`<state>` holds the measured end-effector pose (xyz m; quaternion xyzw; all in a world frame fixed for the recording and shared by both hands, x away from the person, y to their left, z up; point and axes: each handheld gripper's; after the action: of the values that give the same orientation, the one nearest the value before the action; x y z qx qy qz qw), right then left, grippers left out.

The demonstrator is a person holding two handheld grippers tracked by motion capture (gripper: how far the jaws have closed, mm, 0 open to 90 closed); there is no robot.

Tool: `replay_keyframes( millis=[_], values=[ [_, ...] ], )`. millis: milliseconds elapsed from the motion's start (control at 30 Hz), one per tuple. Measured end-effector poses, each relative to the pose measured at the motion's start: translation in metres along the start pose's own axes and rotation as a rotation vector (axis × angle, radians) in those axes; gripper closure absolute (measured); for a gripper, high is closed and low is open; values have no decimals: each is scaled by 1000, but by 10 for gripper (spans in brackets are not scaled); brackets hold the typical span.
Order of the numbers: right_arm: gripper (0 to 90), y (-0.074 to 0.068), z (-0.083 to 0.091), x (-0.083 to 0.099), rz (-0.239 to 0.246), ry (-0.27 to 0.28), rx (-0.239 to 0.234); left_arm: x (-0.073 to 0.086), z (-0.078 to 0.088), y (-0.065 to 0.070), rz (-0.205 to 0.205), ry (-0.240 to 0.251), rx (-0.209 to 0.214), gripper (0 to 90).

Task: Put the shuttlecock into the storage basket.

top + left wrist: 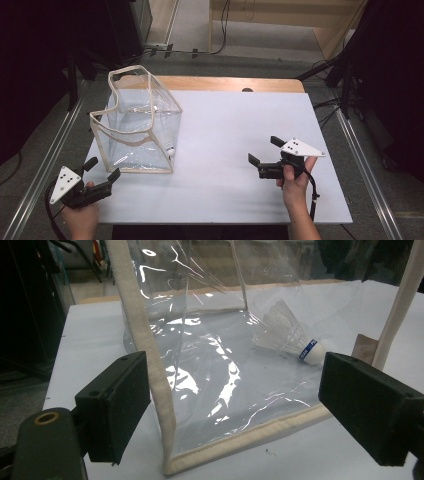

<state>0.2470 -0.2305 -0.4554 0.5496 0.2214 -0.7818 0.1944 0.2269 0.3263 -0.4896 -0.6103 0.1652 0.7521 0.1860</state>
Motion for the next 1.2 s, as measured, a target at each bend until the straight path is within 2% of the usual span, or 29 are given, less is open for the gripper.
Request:
replay_keyframes(
  millis=[367, 633, 1200],
  values=[
    [0, 19, 19, 17, -16, -14, 46, 0, 0, 0, -3, 1, 2, 138],
    [0, 32, 35, 29, -49, -2, 74, 0, 0, 1, -8, -1, 1, 138],
    [0, 49, 61, 51, -84, -3, 140, 0, 1, 1, -16, 1, 4, 138]
  ],
)
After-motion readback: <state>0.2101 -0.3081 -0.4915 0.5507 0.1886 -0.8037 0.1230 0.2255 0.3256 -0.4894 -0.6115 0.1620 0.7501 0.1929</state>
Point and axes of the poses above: each handheld gripper's, and its own axes: z roughly backward along the jaws, x roughly out of its underside, y roughly to its right, and after that the axes turned 4 degrees about y, right-handed
